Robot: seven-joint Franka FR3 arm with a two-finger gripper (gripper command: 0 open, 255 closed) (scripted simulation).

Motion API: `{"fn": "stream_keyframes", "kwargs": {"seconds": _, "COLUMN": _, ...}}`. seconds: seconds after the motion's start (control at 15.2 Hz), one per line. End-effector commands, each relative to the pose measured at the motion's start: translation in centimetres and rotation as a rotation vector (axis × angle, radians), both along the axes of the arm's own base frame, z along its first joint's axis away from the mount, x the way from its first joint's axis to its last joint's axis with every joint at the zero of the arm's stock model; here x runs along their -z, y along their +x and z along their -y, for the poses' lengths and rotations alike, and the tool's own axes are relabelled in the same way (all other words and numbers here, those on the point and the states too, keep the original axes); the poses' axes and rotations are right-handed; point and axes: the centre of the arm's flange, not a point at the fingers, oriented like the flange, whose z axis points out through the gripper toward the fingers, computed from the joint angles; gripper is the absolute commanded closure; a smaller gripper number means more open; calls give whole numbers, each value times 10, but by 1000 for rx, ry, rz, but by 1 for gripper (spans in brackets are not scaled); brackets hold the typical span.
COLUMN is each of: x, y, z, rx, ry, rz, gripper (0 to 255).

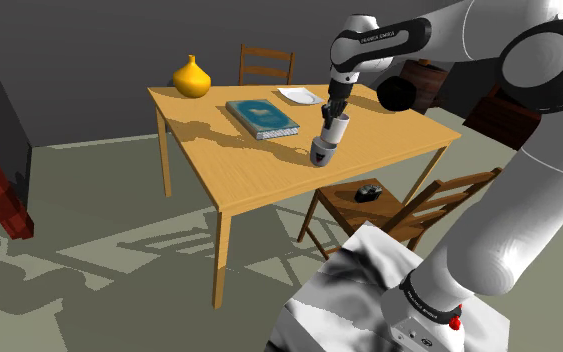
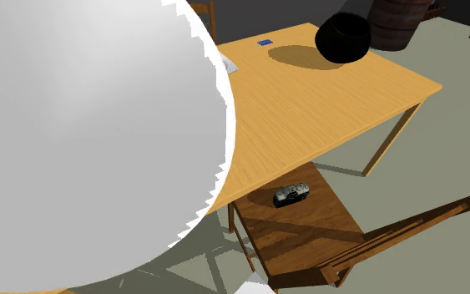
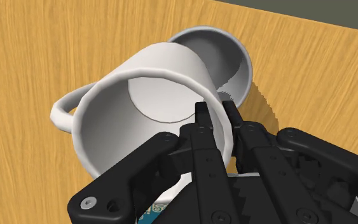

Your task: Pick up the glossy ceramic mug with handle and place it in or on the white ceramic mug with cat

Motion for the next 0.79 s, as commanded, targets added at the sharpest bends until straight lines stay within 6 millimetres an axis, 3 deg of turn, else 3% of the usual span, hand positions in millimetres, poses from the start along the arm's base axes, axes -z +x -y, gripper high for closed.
{"fn": "stream_keyframes", "kwargs": {"seconds": 0.0, "x": 3, "y": 0, "z": 1, "rx": 0, "ry": 0, "rz": 1, "gripper": 255}}
{"fn": "stream_keyframes", "kwargs": {"seconds": 0.4, "x": 3, "y": 0, "z": 1, "rx": 0, "ry": 0, "rz": 1, "gripper": 255}}
{"fn": "stream_keyframes", "kwargs": {"seconds": 0.46, "x": 3, "y": 1, "z": 1, "rx": 0, "ry": 0, "rz": 1, "gripper": 0}}
{"fn": "stream_keyframes", "kwargs": {"seconds": 0.73, "x": 4, "y": 1, "z": 0, "rx": 0, "ry": 0, "rz": 1, "gripper": 0}}
